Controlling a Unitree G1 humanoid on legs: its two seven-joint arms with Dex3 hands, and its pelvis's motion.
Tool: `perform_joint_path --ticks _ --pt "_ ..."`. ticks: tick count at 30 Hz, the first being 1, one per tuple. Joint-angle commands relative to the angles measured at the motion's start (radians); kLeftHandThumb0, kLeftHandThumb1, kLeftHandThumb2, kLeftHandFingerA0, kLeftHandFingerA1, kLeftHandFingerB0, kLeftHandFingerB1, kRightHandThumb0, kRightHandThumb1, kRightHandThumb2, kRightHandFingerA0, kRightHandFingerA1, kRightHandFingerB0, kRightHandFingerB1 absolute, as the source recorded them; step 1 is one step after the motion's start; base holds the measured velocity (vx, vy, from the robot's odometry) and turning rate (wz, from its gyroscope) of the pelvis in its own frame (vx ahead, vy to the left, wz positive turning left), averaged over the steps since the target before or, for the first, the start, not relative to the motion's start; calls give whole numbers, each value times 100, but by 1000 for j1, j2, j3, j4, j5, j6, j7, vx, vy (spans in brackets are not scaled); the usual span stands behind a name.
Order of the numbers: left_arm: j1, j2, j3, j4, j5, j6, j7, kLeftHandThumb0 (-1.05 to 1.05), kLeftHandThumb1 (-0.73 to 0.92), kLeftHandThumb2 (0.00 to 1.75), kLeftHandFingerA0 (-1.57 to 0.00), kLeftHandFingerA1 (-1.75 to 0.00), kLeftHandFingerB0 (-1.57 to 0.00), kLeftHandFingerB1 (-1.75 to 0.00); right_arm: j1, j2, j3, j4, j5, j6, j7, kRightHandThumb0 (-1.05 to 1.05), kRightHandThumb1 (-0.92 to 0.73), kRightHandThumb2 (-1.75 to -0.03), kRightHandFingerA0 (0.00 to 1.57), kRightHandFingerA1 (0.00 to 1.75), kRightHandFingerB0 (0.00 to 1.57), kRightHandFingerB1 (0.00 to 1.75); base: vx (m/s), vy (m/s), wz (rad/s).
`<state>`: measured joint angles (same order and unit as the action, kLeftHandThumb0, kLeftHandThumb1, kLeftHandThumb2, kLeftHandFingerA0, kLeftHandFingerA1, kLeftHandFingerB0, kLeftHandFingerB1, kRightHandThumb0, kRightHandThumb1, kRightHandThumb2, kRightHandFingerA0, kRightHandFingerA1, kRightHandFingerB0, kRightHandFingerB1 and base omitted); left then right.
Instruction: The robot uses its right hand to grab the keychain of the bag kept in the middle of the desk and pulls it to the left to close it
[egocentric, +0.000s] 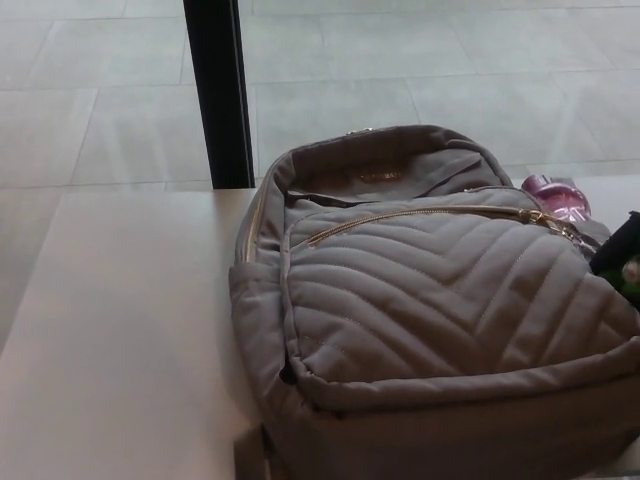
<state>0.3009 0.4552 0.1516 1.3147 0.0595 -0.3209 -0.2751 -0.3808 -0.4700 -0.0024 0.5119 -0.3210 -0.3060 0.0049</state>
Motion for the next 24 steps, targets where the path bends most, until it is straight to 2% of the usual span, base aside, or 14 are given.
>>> perform_joint_path --ticks 1,3,4,8,10,12,14,16,17,18,20,21,22,24 --pt "5 13 2 6 1 -15 -4 -105 90 86 -64 -115 -52 -103 -2 98 -91 15 70 -12 -162 -15 -42 -125 101 147 93 137 0 0 0" --pt "6 14 9 3 -8 -15 -11 -105 89 87 -63 -118 -54 -105 -10 109 -105 22 63 -19 -174 -15 -43 -123 102 146 95 132 0 0 0" --pt "6 18 2 0 -1 -10 -3 -105 87 86 -62 -112 -54 -106 -15 109 -116 14 62 -21 -181 -19 -44 -122 100 154 95 130 0 0 0" --pt "7 17 3 -1 -1 -7 3 -105 89 85 -64 -114 -54 -106 -26 100 -132 1 52 -25 -168 -18 -51 -108 88 175 76 155 0 0 0" --pt "5 20 -2 0 4 -4 7 -105 91 88 -60 -115 -50 -102 -37 75 -122 -2 41 -45 -147 -18 -51 -106 86 175 75 156 0 0 0" --pt "3 23 -8 1 11 -8 12 -105 90 90 -63 -114 -49 -102 -49 51 -111 -11 34 -57 -118 -17 -49 -107 86 175 75 157 0 0 0" --pt "0 22 0 4 1 -6 6 -105 87 85 -68 -115 -57 -104 -61 33 -99 -23 40 -56 -82 -14 -45 -114 86 175 76 156 0 0 0" --pt "2 22 5 0 -5 -7 2 -105 88 89 -70 -115 -55 -106 -67 19 -85 -37 36 -45 -58 -15 -43 -116 86 175 77 155 0 0 0" --pt "2 25 5 0 -4 -6 0 -105 88 90 -64 -115 -53 -106 -68 14 -76 -42 33 -46 -51 -18 -42 -112 119 138 98 124 0 0 0" --pt "-1 25 6 2 -5 -1 -2 -105 88 88 -69 -115 -56 -105 -73 4 -62 -51 26 -50 -35 -17 -41 -111 119 137 100 124 0 0 0" --pt "-4 24 12 2 -11 6 -8 -105 89 88 -68 -116 -56 -105 -79 -5 -42 -43 14 -78 -36 -13 -40 -112 120 137 101 124 0 0 0" --pt "-4 26 15 2 -13 8 -10 -105 88 88 -68 -115 -56 -106 -82 -8 -33 -36 17 -92 -35 -8 -40 -116 90 174 81 150 0 0 0" --pt "-6 26 14 3 -9 6 -6 -105 87 84 -74 -114 -60 -107 -86 -13 -24 -31 14 -109 -30 -7 -41 -114 89 175 80 149 0 0 0" --pt "-7 25 9 3 -2 7 5 -105 89 84 -74 -114 -60 -106 -94 -16 -11 -22 13 -125 -27 -10 -40 -115 90 175 81 149 0 0 0"
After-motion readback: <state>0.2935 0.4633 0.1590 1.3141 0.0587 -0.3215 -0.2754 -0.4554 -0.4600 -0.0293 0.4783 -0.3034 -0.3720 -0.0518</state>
